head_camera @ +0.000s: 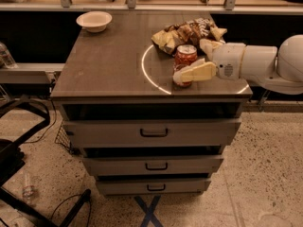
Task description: Place coke can into paper bowl
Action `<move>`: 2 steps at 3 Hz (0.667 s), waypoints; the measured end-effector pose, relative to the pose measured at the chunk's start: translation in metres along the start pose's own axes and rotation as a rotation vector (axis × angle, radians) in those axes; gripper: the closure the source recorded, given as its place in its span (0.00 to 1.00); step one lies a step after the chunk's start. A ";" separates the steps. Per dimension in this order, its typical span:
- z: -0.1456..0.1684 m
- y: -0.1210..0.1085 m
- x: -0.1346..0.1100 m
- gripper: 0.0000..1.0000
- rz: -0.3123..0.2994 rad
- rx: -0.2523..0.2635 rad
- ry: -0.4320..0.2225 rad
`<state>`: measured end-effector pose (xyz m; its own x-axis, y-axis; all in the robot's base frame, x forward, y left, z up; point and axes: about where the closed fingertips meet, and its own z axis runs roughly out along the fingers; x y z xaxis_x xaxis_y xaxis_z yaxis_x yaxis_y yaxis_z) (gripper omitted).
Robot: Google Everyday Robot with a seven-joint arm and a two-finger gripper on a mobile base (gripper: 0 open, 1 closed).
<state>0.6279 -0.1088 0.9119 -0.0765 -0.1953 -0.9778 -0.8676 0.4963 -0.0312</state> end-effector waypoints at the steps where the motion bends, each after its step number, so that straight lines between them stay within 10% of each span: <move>1: 0.018 0.010 -0.009 0.00 0.004 -0.050 -0.068; 2: 0.020 0.012 -0.010 0.17 0.002 -0.054 -0.067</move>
Offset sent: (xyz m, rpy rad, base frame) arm 0.0007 0.0185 0.0040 0.0542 -0.0176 0.0426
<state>0.6284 -0.0840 0.9168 -0.0471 -0.1359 -0.9896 -0.8931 0.4495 -0.0192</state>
